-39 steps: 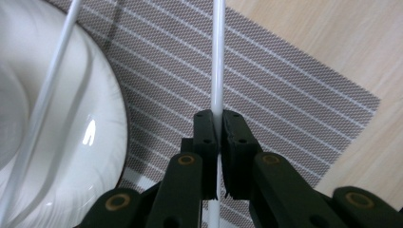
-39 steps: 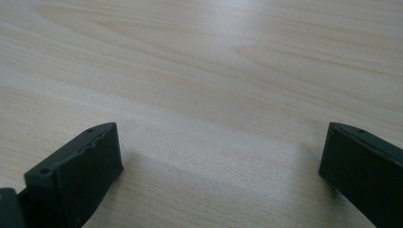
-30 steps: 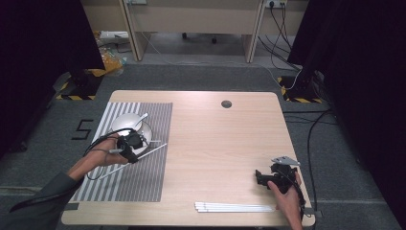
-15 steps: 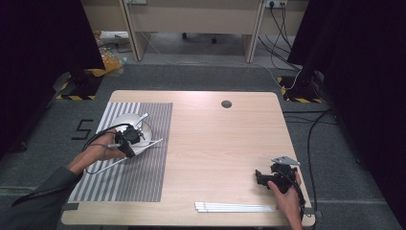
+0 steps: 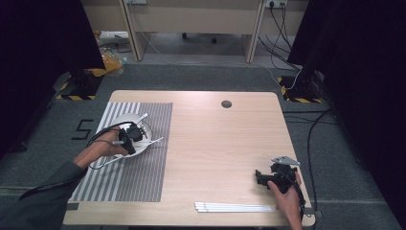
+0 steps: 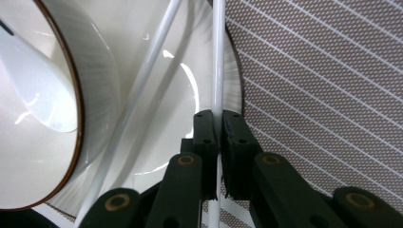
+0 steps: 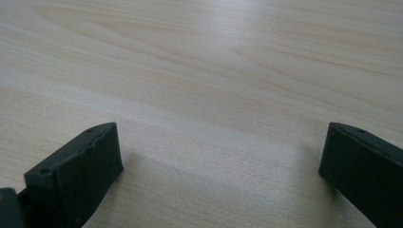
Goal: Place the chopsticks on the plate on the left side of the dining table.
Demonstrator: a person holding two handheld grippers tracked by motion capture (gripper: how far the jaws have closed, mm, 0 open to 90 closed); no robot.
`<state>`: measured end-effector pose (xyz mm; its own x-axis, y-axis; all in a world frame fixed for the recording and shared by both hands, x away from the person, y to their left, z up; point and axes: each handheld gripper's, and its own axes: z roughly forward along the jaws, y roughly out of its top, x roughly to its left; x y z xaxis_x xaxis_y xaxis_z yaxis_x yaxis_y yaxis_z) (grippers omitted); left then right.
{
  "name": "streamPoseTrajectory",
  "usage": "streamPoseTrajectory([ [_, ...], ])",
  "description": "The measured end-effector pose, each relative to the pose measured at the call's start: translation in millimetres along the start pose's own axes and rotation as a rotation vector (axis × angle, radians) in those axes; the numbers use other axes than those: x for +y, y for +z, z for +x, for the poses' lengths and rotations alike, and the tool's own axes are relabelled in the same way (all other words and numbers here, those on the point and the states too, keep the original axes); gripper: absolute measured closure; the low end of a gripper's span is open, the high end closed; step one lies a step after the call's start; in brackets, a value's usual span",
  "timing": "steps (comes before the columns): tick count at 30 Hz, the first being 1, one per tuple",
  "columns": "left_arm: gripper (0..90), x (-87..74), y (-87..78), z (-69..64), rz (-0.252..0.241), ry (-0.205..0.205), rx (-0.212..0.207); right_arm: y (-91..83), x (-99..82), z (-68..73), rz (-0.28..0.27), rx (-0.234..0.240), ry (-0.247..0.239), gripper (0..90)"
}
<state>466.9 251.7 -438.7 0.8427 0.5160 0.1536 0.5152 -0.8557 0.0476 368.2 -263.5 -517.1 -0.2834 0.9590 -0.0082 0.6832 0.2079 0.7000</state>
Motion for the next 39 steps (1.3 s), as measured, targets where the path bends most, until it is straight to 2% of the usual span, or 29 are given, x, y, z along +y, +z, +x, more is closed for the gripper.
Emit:
streamPoseTrajectory([
  [9, 84.7, 0.4, 5.1, 4.3, -0.002, 0.018, 0.020, 0.0, 0.0, 0.0, 0.000, 0.000, 0.000, 0.3],
  [12, 84.0, -0.2, 6.0, 5.7, -0.011, 0.033, 0.028, 0.0, 0.0, 0.0, 0.000, 0.000, 0.000, 0.3],
  [15, 82.5, -1.2, 6.9, 4.6, 0.002, 0.052, 0.030, 0.0, 0.0, 0.0, 0.000, 0.000, 0.000, 0.3],
  [23, 77.8, -6.2, 7.9, 7.6, 0.015, 0.046, 0.051, 0.0, 0.0, 0.0, 0.000, 0.000, 0.000, 0.3],
  [27, 76.9, -10.7, 7.4, 9.3, 0.021, 0.033, 0.070, 0.0, 0.0, 0.0, 0.000, 0.000, 0.000, 0.3],
  [28, 76.8, -12.4, 7.4, 10.1, 0.027, 0.032, 0.094, 0.0, 0.0, 0.0, 0.000, 0.000, 0.000, 0.3],
  [29, 76.1, -13.5, 7.2, 11.0, 0.030, 0.033, 0.099, 0.0, 0.0, 0.0, 0.000, 0.000, 0.000, 0.3],
  [39, 73.2, -17.2, 5.7, 11.9, 0.030, 0.036, 0.109, 0.0, 0.1, 0.0, 0.000, 0.000, 0.000, 0.3],
])
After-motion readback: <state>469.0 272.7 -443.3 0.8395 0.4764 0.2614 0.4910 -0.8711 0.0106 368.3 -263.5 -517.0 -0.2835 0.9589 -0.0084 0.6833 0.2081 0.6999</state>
